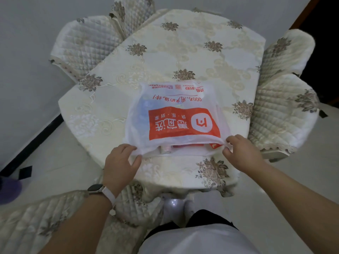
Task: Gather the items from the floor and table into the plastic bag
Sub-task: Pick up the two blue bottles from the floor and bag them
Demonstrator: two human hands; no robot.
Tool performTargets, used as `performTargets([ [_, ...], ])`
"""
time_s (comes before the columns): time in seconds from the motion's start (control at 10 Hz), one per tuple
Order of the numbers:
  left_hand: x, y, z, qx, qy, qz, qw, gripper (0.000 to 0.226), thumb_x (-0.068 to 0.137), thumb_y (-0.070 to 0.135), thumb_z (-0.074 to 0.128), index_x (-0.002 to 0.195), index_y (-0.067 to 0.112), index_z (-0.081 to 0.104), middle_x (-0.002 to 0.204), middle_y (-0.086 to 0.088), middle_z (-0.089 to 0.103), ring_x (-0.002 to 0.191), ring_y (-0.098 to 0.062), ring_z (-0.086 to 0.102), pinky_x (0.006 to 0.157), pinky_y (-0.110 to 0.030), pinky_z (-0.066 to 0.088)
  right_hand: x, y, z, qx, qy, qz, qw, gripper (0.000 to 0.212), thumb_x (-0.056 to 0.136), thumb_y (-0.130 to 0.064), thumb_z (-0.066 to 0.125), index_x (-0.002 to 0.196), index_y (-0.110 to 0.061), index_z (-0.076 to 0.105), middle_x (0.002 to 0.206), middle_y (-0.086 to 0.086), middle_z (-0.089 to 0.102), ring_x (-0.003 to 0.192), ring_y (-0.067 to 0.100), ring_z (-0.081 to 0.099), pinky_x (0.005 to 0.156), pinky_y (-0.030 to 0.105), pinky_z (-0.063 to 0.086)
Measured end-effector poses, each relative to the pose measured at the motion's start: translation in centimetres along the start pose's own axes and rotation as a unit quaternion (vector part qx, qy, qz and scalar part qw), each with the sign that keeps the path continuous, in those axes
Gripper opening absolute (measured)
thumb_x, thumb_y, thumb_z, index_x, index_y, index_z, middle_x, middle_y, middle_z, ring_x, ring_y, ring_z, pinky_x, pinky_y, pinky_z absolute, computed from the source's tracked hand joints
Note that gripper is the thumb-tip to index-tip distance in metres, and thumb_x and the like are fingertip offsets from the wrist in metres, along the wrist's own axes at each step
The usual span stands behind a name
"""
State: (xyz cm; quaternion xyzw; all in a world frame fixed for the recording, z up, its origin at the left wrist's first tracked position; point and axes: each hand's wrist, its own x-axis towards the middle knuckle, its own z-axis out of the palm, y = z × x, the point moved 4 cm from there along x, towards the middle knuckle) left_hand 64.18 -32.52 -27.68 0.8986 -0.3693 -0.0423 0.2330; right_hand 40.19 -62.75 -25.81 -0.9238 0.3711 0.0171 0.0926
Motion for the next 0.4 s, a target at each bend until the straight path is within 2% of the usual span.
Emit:
performTargets([
  [0.1,-1.5,1.3,-0.8,0.012,0.011,0.006,1.000,0.046,0.083,0.043,0.051,0.107,0.010,0.072,0.111,-0.010,0.069,0.102,-0.029,0.063,0.087,-0.040,0.051,-1.8,-0.6,-0.9,0.010,0.037,-0.030,0.999,0.034,0.089,-0.030,0.060,0.118,-0.012,0.063,0.109,0.008,0.062,0.094,0.031,0.059,0.067,0.040,0.052],
  [0.2,-3.3,3.1,-1.8,0.032,0.004,0.016,0.999,0.049,0.085,0.044,0.051,0.113,0.010,0.070,0.121,-0.012,0.066,0.111,-0.031,0.060,0.092,-0.043,0.050,-3.1,-1.2,-2.5,0.012,0.075,-0.065,0.995,0.033,0.089,-0.030,0.061,0.116,-0.011,0.064,0.109,0.007,0.063,0.095,0.030,0.059,0.068,0.040,0.053],
  [0.4,-8.0,9.6,-3.7,0.036,0.063,0.065,0.995,0.049,0.086,0.044,0.052,0.118,0.011,0.067,0.125,-0.012,0.064,0.116,-0.030,0.059,0.096,-0.045,0.050,-8.1,-1.0,-6.5,0.028,0.177,-0.162,0.970,0.034,0.088,-0.032,0.063,0.113,-0.009,0.067,0.108,0.007,0.066,0.093,0.031,0.061,0.071,0.040,0.053],
])
